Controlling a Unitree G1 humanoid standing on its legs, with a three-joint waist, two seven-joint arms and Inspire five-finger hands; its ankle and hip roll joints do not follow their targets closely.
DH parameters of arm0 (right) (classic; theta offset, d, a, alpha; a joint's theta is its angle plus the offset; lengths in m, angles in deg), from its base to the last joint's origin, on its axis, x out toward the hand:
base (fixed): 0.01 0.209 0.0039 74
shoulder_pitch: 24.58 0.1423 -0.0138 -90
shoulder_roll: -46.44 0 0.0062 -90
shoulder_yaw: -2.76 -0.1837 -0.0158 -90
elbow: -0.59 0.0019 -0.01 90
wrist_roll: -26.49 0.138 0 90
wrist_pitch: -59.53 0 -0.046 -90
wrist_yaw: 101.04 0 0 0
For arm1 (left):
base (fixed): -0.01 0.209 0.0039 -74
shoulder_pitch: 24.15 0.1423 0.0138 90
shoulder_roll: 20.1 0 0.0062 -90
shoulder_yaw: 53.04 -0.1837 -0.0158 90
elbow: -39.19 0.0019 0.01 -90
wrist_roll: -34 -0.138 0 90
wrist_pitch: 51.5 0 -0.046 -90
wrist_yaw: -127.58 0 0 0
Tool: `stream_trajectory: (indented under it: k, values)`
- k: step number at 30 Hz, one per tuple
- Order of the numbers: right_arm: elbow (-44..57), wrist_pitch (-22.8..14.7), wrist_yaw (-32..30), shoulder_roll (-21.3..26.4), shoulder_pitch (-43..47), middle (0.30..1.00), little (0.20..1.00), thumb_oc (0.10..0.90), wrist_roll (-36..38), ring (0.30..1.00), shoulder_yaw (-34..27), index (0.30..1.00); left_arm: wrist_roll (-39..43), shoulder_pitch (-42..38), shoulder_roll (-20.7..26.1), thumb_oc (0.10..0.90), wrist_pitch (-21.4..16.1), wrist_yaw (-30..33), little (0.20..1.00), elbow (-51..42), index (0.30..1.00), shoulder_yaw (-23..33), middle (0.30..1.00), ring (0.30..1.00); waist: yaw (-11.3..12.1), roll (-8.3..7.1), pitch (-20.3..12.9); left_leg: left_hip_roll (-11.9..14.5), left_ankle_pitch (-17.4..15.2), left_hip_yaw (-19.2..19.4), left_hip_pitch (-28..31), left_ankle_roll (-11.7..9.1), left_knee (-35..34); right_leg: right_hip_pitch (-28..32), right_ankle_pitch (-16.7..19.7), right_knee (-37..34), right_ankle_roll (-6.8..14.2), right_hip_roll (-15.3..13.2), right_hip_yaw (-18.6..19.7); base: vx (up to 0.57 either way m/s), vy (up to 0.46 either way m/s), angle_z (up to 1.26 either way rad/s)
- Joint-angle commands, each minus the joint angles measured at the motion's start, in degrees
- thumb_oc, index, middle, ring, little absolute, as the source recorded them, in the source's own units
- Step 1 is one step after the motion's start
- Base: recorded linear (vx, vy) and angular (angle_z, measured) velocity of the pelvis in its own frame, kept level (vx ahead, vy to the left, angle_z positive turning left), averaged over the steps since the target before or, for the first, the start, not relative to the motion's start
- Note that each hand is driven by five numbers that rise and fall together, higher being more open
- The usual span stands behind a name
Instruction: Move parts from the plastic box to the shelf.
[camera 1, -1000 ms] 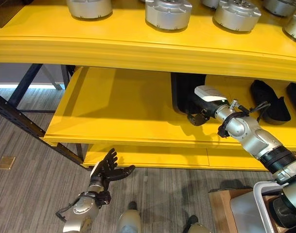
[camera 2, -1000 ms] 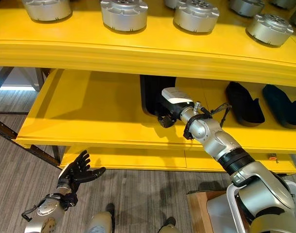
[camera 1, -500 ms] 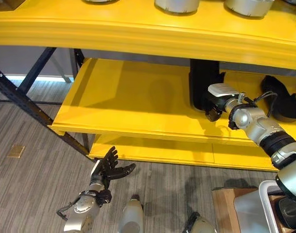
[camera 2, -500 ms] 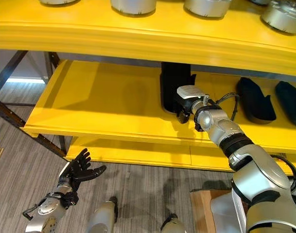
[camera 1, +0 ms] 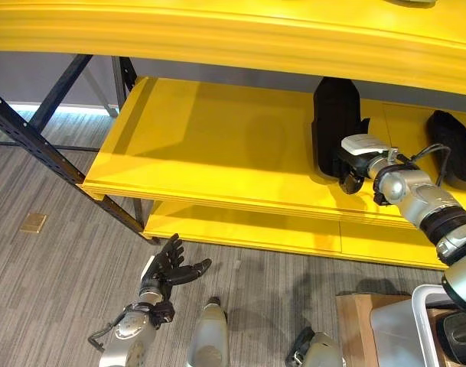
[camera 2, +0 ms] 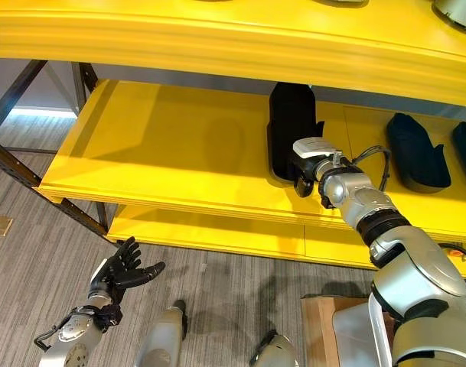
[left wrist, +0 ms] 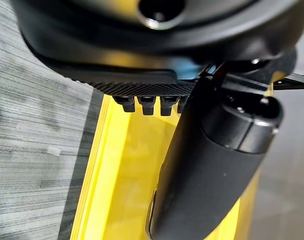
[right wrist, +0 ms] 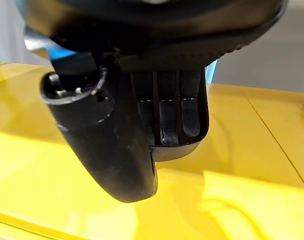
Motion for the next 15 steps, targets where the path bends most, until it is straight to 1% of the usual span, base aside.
stream_trajectory:
  k: [1,5,15]
  values:
    - [-1.3,-0.4,-5.0,3.7,10.4,0.300,0.300,0.400,-0.3,0.300,-2.6,0.300,0.8,-1.6,3.2,0.900,-6.3,-1.4,1.000,-7.2,1.000,-0.3,1.000,1.000,2.1,-0.41,-3.0,2.9,-1.8,-3.6,1.9,-0.5,-0.9,2.7,0.1,2.8,1.1,0.2,1.3,0.00,-0.009,0.04]
    - [-0.1,-0.6,-4.9,4.8,9.8,0.300,0.300,0.400,-0.5,0.300,-3.0,0.300,0.8,-1.9,3.1,0.900,-6.5,-1.3,1.000,-6.9,1.000,-0.2,1.000,1.000,2.0,-0.19,-2.7,2.7,-1.7,-3.9,1.7,-0.5,-1.1,2.6,0.1,3.0,1.2,-0.1,1.0,0.00,-0.007,0.03]
    - [-2.7,-0.8,-5.5,5.9,10.0,0.300,0.300,0.400,-1.8,0.300,-2.4,0.300,1.0,-1.8,3.3,0.900,-6.6,-1.6,1.000,-7.3,1.000,-0.4,1.000,1.000,2.0,0.20,-2.0,2.3,-1.2,-4.5,1.3,-0.3,-1.7,1.9,0.2,3.4,1.0,-0.3,0.5,0.00,-0.005,0.03]
